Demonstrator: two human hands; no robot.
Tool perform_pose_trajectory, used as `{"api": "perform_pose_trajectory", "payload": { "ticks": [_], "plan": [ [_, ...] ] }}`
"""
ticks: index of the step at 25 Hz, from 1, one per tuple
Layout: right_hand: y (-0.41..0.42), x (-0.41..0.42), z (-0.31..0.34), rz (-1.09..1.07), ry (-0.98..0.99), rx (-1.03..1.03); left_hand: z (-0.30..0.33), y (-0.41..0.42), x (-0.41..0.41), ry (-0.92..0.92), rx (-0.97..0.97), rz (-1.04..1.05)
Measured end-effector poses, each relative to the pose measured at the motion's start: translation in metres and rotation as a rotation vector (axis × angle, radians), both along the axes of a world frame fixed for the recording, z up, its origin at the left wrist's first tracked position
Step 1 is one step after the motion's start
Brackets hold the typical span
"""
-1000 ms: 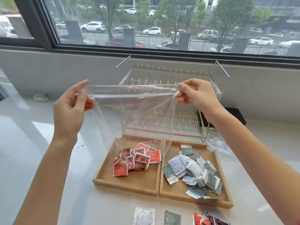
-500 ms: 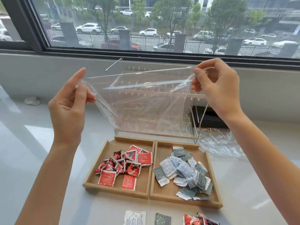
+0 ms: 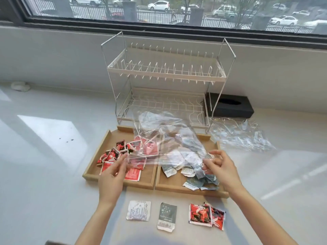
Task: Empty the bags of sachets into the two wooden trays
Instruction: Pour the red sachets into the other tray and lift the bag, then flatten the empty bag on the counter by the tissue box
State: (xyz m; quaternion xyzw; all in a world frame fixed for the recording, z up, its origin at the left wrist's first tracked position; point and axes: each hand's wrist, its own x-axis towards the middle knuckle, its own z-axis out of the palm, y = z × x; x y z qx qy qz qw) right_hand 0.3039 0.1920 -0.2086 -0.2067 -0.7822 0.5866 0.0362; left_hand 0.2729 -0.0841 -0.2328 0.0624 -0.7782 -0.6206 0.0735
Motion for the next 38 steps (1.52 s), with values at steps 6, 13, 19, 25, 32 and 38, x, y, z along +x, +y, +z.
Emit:
{"api": "perform_pose_trajectory", "payload": {
  "ticks": [6, 13, 19, 25, 32, 38],
  "plan": [
    [0.008, 0.018, -0.024, 0.065, -0.204, -0.085, -0.037, -0.002, 0.018, -0.259, 0.158, 0.018],
    [0.034, 0.009, 0.001, 0.163, -0.243, 0.209, -0.026, -0.010, -0.009, -0.270, -0.017, 0.048],
    [0.032, -0.055, 0.007, 0.145, -0.283, 0.071, -0.017, 0.016, -0.055, -0.364, -0.219, -0.063],
    [0.022, -0.092, -0.003, 0.135, -0.322, 0.058, -0.018, 0.030, -0.073, -0.456, -0.176, -0.097],
    [0.027, -0.084, -0.015, -0.005, -0.269, -0.116, -0.017, 0.030, -0.069, -0.449, -0.094, -0.096],
    [0.032, -0.070, -0.009, -0.123, -0.102, -0.247, -0.011, 0.020, -0.066, -0.352, 0.051, 0.006]
  ]
}}
